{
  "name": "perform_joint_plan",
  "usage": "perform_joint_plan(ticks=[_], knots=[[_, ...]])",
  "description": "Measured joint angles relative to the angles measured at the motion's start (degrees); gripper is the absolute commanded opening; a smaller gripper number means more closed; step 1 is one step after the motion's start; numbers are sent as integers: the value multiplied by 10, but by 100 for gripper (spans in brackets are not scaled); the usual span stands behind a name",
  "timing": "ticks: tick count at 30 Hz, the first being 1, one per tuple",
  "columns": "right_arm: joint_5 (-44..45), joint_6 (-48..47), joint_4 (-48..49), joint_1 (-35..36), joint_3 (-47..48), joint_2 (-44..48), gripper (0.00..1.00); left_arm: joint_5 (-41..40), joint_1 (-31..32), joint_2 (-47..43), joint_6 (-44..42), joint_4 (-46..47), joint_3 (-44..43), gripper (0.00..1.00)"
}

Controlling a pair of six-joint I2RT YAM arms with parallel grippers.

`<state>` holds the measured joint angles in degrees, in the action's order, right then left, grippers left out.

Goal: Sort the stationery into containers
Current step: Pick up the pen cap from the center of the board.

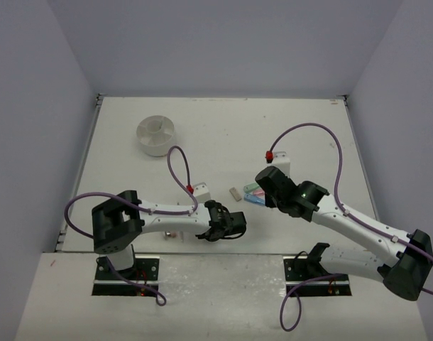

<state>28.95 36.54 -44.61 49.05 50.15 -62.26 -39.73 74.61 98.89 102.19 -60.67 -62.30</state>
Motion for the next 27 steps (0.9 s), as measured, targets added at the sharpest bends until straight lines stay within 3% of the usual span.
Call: perform_joint_plan(ticks=[27], knots=[[-2, -6, 3, -1, 0, -4, 0, 19, -1, 2, -9, 55, 37, 30]])
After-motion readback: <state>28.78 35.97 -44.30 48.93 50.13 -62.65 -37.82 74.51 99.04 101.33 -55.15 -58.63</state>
